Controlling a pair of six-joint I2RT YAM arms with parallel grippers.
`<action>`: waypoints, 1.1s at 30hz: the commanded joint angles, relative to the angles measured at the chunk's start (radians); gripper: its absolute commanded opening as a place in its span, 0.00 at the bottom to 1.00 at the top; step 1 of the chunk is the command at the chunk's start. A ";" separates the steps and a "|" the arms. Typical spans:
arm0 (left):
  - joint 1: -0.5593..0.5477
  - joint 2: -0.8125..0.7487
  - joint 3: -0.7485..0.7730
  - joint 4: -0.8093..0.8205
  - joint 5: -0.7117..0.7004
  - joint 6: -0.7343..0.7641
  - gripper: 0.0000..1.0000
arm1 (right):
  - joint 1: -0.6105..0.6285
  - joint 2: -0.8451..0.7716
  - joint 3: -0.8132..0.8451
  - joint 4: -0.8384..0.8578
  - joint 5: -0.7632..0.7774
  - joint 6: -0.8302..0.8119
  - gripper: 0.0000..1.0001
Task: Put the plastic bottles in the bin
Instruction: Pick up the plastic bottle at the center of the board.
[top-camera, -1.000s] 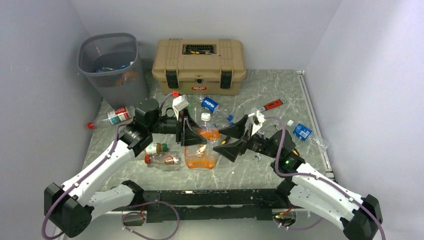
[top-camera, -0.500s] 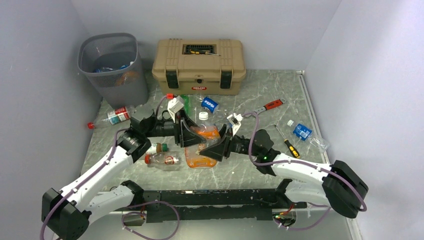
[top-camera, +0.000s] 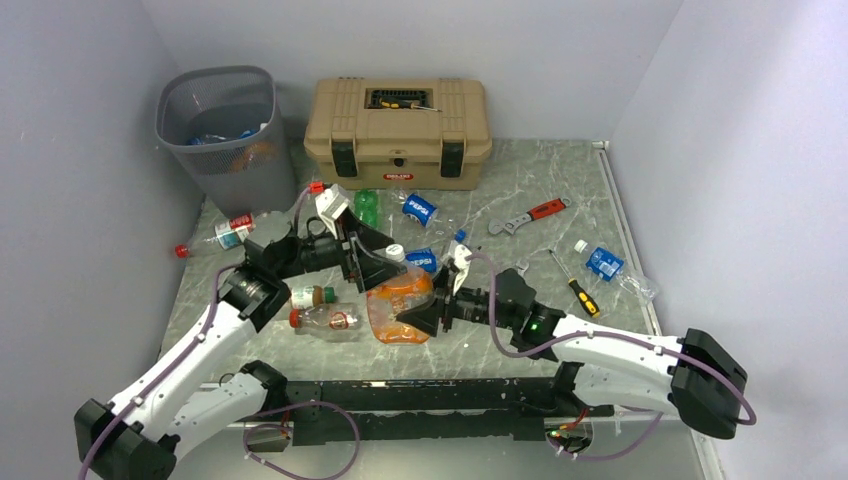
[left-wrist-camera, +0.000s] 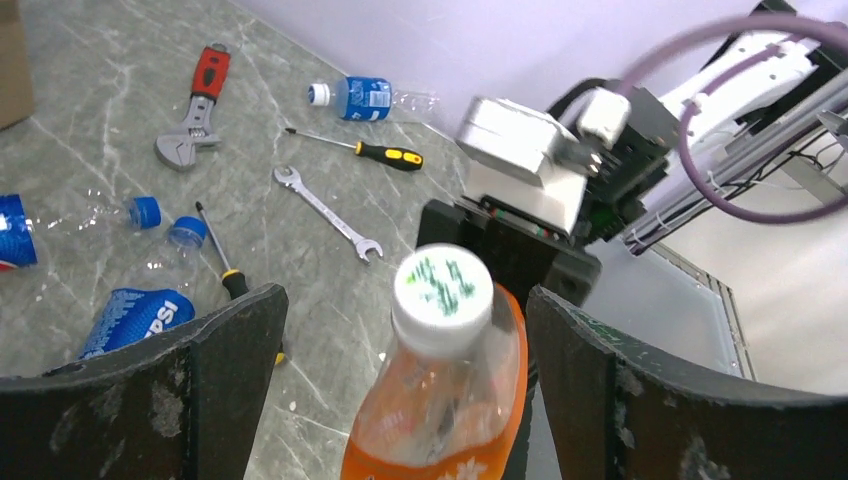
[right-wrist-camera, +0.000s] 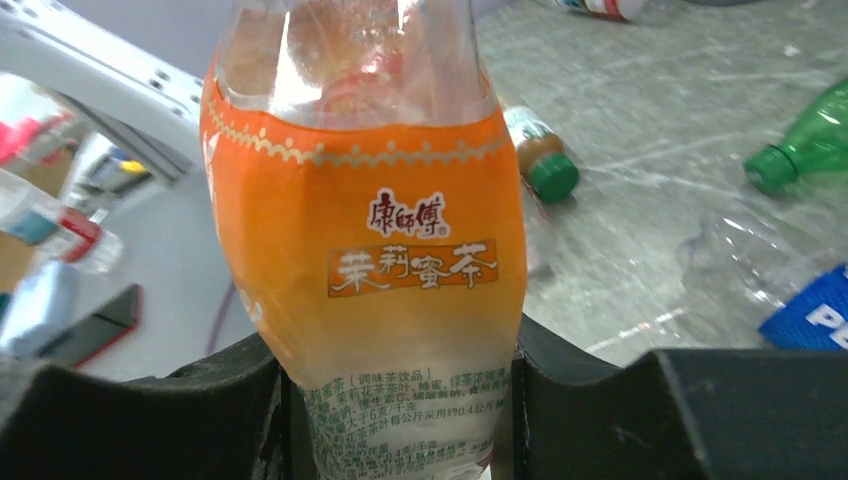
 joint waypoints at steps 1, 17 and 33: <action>0.014 0.048 0.022 0.053 0.034 -0.042 0.94 | 0.065 0.027 0.071 -0.094 0.178 -0.166 0.28; 0.015 0.097 0.045 0.004 0.089 -0.003 0.79 | 0.131 0.005 0.022 -0.008 0.393 -0.169 0.24; 0.015 0.097 0.040 0.020 0.087 -0.004 0.31 | 0.142 0.049 0.017 0.020 0.370 -0.150 0.22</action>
